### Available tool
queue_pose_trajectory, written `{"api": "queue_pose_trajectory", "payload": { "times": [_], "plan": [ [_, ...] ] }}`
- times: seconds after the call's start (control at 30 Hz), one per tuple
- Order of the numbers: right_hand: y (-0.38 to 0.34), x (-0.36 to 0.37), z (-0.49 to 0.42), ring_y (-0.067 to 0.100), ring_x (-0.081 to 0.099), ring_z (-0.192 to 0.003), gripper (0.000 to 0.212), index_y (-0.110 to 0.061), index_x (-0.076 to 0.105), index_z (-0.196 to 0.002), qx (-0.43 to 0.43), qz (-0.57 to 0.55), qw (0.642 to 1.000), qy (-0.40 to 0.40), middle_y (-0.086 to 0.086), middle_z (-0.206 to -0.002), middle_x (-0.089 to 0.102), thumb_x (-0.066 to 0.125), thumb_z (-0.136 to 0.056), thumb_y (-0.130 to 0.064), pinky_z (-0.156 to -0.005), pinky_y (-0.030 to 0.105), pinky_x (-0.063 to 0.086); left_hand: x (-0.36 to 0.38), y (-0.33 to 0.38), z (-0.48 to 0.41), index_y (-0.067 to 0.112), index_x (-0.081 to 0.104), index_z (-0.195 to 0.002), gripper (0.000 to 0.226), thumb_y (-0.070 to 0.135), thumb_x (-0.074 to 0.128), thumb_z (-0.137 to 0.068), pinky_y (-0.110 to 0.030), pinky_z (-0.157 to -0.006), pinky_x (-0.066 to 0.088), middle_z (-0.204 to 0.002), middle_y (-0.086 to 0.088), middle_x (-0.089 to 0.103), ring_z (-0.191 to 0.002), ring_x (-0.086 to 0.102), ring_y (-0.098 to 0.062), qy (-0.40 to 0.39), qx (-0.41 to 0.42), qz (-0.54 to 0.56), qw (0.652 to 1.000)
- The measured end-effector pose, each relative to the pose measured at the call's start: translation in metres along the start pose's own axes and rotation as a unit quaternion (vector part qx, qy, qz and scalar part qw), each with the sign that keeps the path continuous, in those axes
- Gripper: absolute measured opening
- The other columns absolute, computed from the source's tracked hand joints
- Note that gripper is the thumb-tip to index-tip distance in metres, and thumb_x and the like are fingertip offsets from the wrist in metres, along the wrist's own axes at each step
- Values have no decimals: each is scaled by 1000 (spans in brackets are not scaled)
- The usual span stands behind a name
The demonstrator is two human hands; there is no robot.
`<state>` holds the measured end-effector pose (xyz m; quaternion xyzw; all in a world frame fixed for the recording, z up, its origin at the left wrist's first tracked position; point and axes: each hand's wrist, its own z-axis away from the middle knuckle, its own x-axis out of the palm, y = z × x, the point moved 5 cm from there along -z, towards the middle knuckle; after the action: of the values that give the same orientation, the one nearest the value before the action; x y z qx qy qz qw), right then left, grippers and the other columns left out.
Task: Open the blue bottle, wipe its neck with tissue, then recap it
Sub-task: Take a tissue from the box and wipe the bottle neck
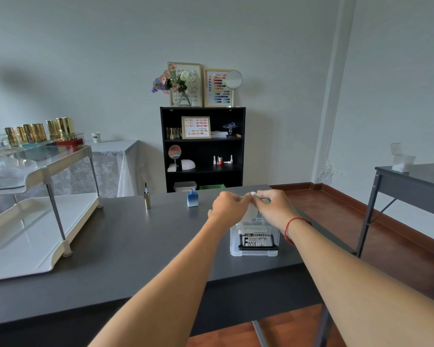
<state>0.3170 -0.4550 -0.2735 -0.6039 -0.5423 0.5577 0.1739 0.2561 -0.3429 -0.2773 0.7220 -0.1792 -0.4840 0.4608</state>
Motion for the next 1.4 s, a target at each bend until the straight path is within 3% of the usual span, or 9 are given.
{"api": "queue_pose_trajectory", "payload": {
  "times": [0.2, 0.3, 0.4, 0.6, 0.73, 0.87, 0.97, 1.17, 1.4],
  "plan": [
    [5, -5, -1, 24, 58, -100, 21, -16, 66, -96, 45, 11, 998, 42, 4, -98, 69, 47, -92, -23, -110, 45, 28, -2, -7, -7, 17, 33, -47, 50, 26, 48, -94, -43, -82, 43, -51, 0, 38, -64, 41, -31, 32, -4, -35, 999],
    [9, -11, -2, 21, 50, -65, 23, -19, 58, -74, 78, 14, 994, 81, -4, -56, 51, 42, -90, -22, -83, 36, 27, -3, -8, -7, 16, 29, -50, 45, 22, 46, -92, -52, -102, 41, -67, -12, 58, -116, 53, -45, 40, -2, -66, 997],
    [8, -17, -2, 22, 42, -65, 30, -22, 40, -59, 98, -32, 987, 122, -5, -53, 39, 39, -90, -20, -79, 36, 22, -2, -4, -7, 15, 29, -53, 40, 18, 45, -89, -58, -107, 37, -115, -26, 64, -132, 41, -43, 28, 15, -118, 992],
    [-11, -35, 0, 15, 37, -53, 30, -23, 36, -60, 88, -106, 978, 156, -6, -55, 36, 38, -90, -22, -52, 25, 27, -4, 1, -9, 7, 57, -71, 29, 22, 41, -91, -57, -113, 22, -138, -21, 49, -142, 25, -34, 30, 18, -144, 989],
    [-43, -28, 1, 14, 22, -49, 36, -19, 23, -57, 46, -122, 986, 108, -3, -55, 23, 35, -91, -17, -48, 28, 18, -21, 20, -7, 16, 37, -56, 46, 33, 32, -98, -33, -80, 42, -72, -2, 54, -92, 57, -26, 67, 73, 31, 995],
    [-75, -13, 1, 16, 25, -54, 33, -16, 25, -60, 43, -135, 987, 80, 0, -59, 25, 33, -92, -17, -51, 29, 21, -50, 26, 1, 22, 60, -86, 30, 35, 36, -99, -20, -56, 33, -64, 11, 43, -59, 39, -4, 36, 73, 148, 986],
    [-90, 4, 3, 16, 27, -54, 33, -15, 27, -59, 48, -147, 986, 67, 1, -59, 27, 33, -91, -18, -52, 28, 22, -76, 17, 7, 20, 35, -56, 38, 26, 47, -92, -14, -35, 20, -41, 14, 28, -40, 23, -7, 70, 81, 140, 984],
    [-109, 58, 9, 12, 41, -59, 48, -18, 41, -64, 94, -162, 982, -37, -3, -64, 41, 43, -85, -61, -54, 25, 30, -122, -8, 21, 13, 45, -67, 28, 23, 44, -93, -20, -46, 23, -58, 0, 37, -50, 28, -10, 126, 90, 138, 978],
    [-119, 108, 16, 14, 35, -51, 36, -8, 51, -63, 59, -195, 979, -33, 1, -58, 40, 58, -84, -36, -48, 24, 28, -153, -44, 24, 18, 56, -75, 25, 28, 47, -96, -23, -51, 33, -61, 7, 47, -53, 39, -9, 164, 67, 111, 978]
  ]
}}
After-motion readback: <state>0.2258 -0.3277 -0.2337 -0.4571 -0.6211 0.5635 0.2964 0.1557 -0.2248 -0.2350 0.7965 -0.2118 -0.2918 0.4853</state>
